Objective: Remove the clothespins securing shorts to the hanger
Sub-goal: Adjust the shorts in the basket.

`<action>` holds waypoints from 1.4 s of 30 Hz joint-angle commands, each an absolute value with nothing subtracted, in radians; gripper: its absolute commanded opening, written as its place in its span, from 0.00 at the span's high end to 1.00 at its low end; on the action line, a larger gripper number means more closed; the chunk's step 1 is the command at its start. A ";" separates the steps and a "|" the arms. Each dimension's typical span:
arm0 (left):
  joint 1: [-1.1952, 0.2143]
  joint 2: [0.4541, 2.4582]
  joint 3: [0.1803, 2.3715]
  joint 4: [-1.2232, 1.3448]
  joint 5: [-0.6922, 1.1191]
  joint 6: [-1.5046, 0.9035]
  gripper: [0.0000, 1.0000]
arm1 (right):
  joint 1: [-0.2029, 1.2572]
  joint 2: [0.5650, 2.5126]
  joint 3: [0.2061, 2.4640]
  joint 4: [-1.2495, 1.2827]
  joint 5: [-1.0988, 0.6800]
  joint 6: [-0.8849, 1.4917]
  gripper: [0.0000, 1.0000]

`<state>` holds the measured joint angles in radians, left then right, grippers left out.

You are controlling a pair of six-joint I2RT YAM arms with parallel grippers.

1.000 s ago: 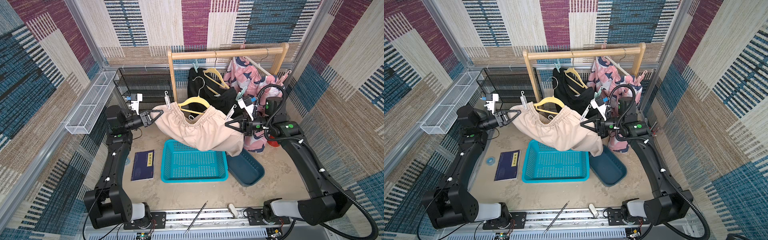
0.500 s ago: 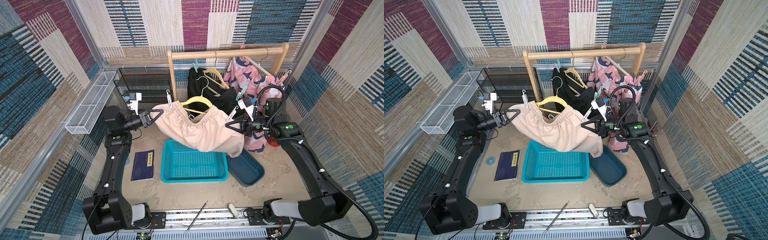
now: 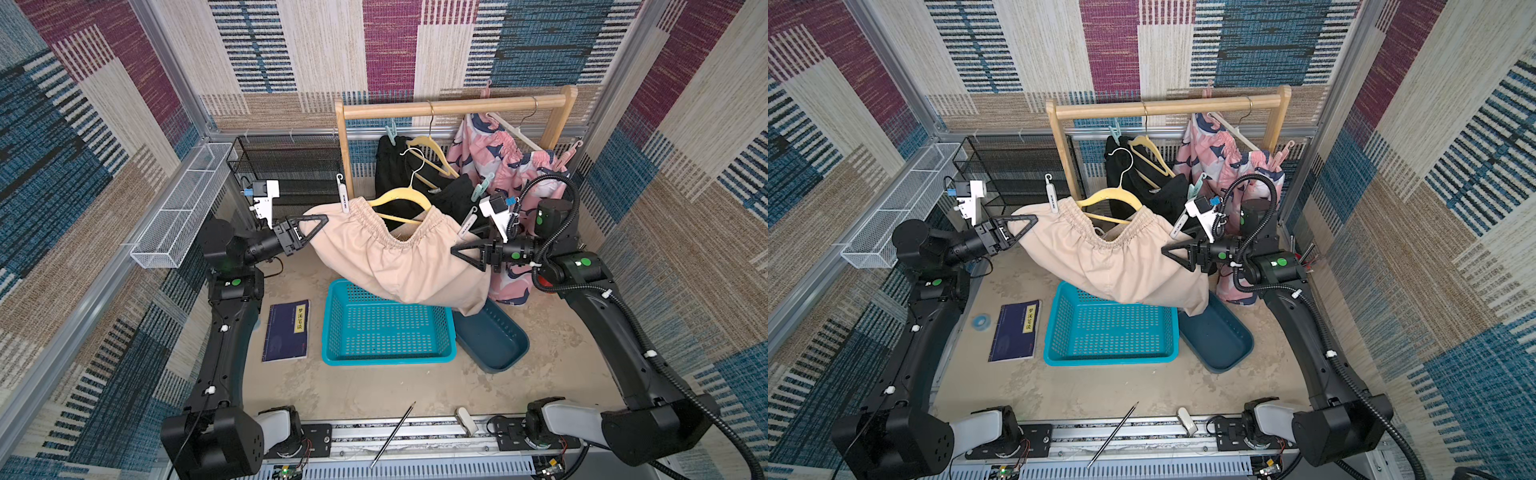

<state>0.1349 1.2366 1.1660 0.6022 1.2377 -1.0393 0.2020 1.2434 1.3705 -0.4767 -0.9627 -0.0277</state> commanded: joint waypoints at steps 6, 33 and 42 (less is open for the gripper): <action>0.137 1.210 1.189 0.680 1.170 -1.101 1.00 | 0.204 1.175 1.318 -0.433 -0.721 0.029 0.28; 0.131 1.059 1.341 0.564 0.968 -1.169 1.00 | 0.204 1.191 1.327 -0.438 -0.121 0.117 0.22; 0.130 1.032 1.392 0.563 0.925 -1.249 1.00 | 0.198 1.226 1.431 -0.549 0.024 0.154 0.22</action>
